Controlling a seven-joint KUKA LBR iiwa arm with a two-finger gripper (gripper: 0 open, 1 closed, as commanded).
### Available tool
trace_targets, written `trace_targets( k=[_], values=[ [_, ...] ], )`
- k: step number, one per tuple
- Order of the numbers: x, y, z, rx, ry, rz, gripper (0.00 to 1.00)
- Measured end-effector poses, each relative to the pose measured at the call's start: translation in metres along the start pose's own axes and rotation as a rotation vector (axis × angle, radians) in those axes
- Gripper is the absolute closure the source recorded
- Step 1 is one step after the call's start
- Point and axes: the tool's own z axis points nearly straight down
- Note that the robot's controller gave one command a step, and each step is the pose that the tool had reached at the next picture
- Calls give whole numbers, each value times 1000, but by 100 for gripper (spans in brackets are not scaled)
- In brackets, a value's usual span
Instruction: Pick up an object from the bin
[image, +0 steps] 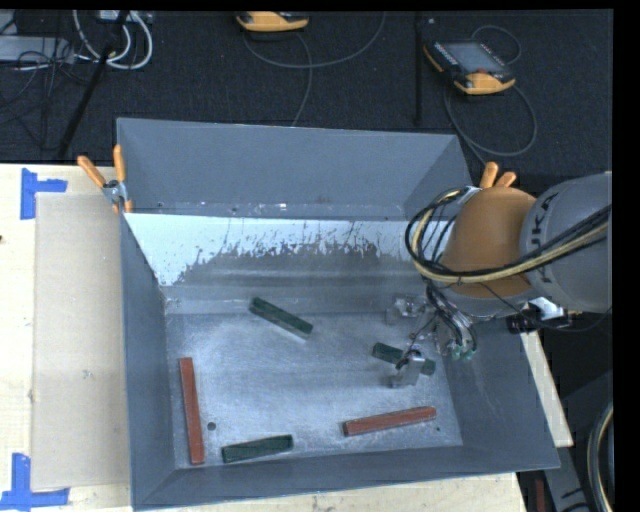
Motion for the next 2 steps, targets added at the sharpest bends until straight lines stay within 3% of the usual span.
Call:
trace_targets(
  k=[1, 2],
  values=[
    [0, 2, -2, -2, 0, -2, 100],
    [7, 10, -32, -3, -1, 94, 100]
  ],
)
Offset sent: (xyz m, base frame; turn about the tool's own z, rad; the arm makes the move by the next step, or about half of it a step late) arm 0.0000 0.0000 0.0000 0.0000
